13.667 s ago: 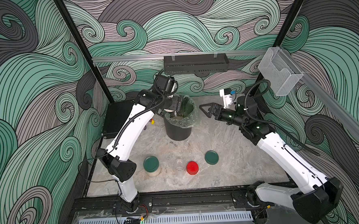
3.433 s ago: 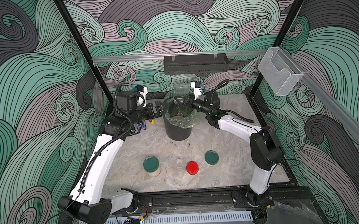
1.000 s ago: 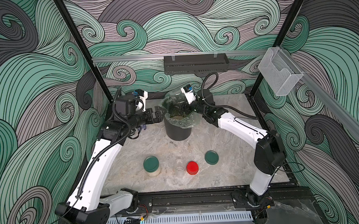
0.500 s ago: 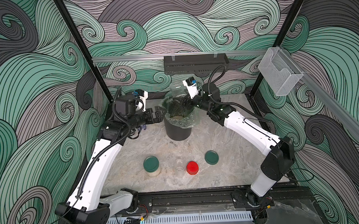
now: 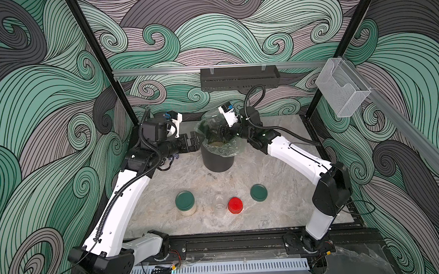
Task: Empty expired oatmeal from jars
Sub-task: Pour the expired oatmeal into the trash bin.
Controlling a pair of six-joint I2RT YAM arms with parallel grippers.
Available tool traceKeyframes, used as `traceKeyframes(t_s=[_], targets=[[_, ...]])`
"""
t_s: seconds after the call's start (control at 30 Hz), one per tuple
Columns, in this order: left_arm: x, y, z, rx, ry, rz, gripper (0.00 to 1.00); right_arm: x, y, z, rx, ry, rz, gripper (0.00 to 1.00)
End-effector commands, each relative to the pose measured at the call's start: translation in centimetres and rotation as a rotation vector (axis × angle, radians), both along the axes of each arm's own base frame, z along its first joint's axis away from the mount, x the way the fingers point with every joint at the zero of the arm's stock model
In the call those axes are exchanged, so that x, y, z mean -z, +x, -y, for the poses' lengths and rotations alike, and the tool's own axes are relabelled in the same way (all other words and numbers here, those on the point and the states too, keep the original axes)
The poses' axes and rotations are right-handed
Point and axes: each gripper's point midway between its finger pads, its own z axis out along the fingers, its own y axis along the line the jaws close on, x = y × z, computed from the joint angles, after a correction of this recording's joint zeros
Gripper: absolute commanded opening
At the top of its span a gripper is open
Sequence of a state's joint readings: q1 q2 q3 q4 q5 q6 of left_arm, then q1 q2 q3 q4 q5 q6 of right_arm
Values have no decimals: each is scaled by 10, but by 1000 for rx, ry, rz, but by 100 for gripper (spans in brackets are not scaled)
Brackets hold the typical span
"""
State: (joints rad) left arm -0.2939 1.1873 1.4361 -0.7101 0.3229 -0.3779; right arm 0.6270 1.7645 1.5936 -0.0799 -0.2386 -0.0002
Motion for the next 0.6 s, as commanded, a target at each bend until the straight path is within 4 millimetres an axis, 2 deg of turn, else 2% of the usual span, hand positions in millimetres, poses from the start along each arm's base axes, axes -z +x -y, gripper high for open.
traceKeyframes(t_s=[0.0, 0.1, 0.17, 0.27, 0.43, 0.5, 0.57], targets=[[-14, -2, -1, -2, -26, 38, 99, -70, -6, -4, -31, 101, 150, 0], [-16, -2, 0, 3, -30, 44, 99, -84, -12, -2, -38, 116, 171, 0], [-18, -1, 0, 3, -32, 45, 99, -85, -15, -1, -40, 119, 177, 0], [-22, 0, 2, 7, -42, 48, 99, -74, -11, -2, -32, 106, 168, 0], [-24, 3, 4, 11, -56, 49, 99, -40, -5, -9, -41, 83, 102, 0], [-24, 4, 4, 10, -52, 51, 98, -37, -5, -11, -51, 87, 96, 0], [-22, 7, 4, 7, -45, 49, 99, -47, -7, -11, -58, 95, 108, 0]])
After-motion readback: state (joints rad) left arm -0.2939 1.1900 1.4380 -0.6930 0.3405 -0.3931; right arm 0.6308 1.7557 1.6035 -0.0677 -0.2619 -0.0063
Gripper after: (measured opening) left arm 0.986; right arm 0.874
